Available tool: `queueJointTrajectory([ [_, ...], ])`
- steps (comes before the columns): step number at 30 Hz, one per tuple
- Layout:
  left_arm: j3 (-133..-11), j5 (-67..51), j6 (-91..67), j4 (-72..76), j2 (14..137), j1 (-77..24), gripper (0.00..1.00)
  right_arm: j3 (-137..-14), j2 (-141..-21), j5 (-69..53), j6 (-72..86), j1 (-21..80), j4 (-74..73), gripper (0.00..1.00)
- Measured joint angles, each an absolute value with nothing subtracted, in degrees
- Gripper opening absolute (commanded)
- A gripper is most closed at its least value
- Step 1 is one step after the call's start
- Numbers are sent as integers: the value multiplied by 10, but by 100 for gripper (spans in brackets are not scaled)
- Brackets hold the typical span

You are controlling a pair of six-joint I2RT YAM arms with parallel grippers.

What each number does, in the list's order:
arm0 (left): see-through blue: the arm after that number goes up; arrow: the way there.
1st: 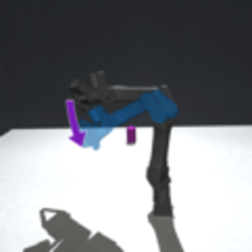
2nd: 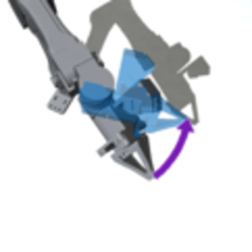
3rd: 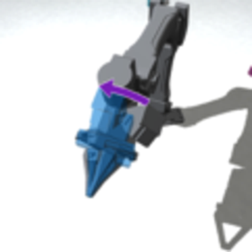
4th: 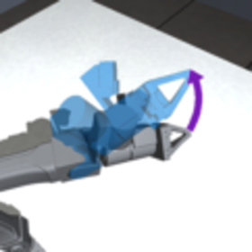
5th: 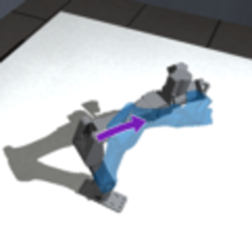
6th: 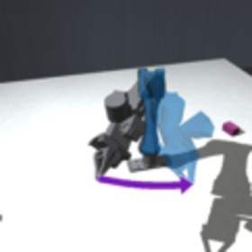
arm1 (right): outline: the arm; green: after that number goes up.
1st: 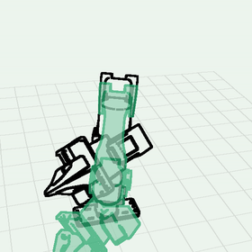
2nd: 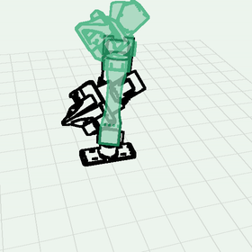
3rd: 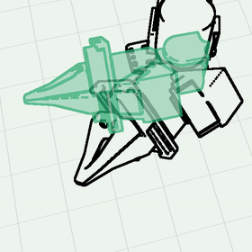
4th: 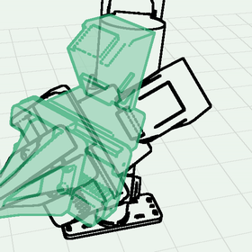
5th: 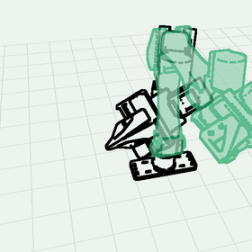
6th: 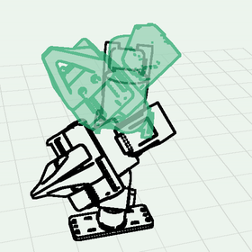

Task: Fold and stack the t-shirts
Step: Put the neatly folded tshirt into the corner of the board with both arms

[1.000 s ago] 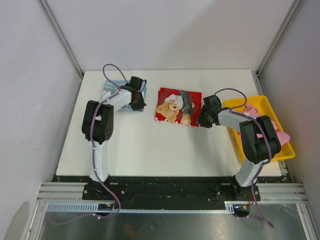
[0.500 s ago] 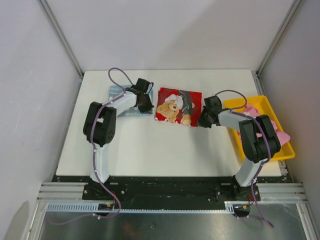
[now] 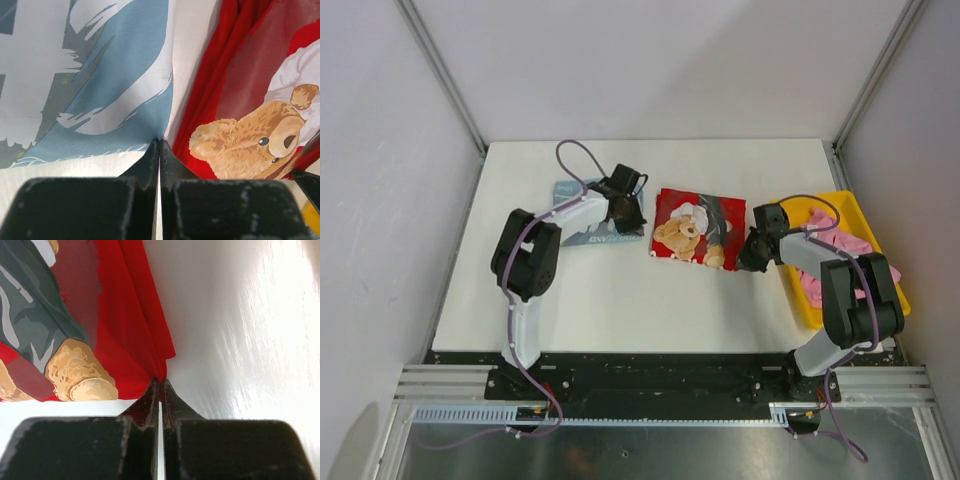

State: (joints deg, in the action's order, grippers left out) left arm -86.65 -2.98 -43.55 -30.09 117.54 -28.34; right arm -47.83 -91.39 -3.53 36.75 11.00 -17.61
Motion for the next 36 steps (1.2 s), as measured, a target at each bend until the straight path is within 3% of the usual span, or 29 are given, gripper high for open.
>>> queueJointTrajectory([
  [2,-867,-35,-436,-298,1175,-290,13,-475,-905,-35,360,110,-190,17],
  [4,-866,-39,-435,-296,1175,-294,31,-473,-894,-36,354,110,-203,29],
  [6,-866,-48,-430,-294,1174,-295,43,-473,-883,-35,348,110,-214,36],
  [8,-866,-58,-423,-292,1172,-296,49,-475,-870,-35,342,108,-228,40],
  [12,-866,-80,-409,-292,1155,-295,50,-502,-851,-32,333,106,-255,46],
  [17,-843,-98,-394,-285,1112,-295,42,-573,-858,-28,321,87,-256,47],
  [28,-809,-122,-377,-283,1098,-302,46,-718,-1029,-24,313,37,-208,47],
  [36,-809,-134,-376,-272,1129,-303,45,-755,-1093,-24,312,35,-204,47],
])
